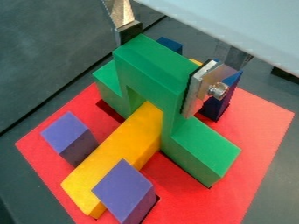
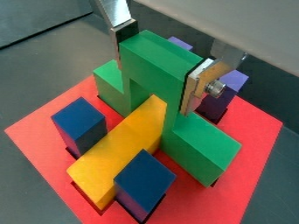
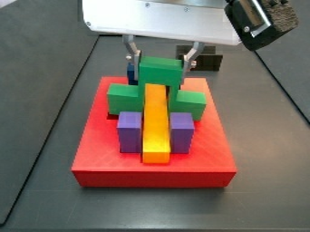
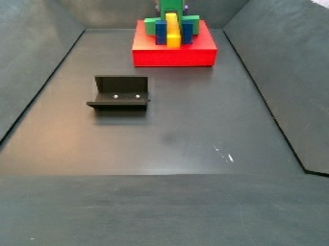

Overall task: Pick up the green object. Move up. Place the green object on the fixture. Regrasp the green object. Move to above the board. Insert the green object.
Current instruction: Insert the green object.

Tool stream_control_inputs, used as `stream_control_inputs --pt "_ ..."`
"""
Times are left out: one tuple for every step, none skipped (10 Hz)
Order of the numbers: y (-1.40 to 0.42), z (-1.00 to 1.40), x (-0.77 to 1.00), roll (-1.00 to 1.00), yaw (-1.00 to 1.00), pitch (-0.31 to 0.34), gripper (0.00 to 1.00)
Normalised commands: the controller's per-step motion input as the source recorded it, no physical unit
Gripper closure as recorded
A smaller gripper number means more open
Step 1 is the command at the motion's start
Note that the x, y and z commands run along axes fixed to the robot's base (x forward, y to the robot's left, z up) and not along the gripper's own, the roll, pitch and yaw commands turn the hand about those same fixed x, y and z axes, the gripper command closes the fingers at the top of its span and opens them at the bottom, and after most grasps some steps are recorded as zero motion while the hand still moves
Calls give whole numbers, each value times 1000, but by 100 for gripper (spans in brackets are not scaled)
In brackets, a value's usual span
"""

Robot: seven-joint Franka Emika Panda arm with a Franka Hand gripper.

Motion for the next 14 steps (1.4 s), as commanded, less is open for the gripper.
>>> stream_control_inputs --pt "0 -94 60 0 0 0 100" --pt "0 -69 43 11 0 0 100" --pt "0 -37 180 0 0 0 100" --pt "0 -14 454 0 0 3 100" --pt "0 -31 480 0 0 0 100" --pt "-11 -43 477 0 -49 0 100" --pt "-43 -49 431 13 -20 0 100" --pt "0 -100 257 40 137 0 100" --pt "-17 -103 180 64 177 7 100" --pt "-49 -100 114 87 117 16 100" --pt "-17 -97 86 59 117 0 100" --pt "0 -100 94 54 151 0 100" --pt "0 -123 71 66 177 0 100" --pt "0 -126 74 67 163 0 100"
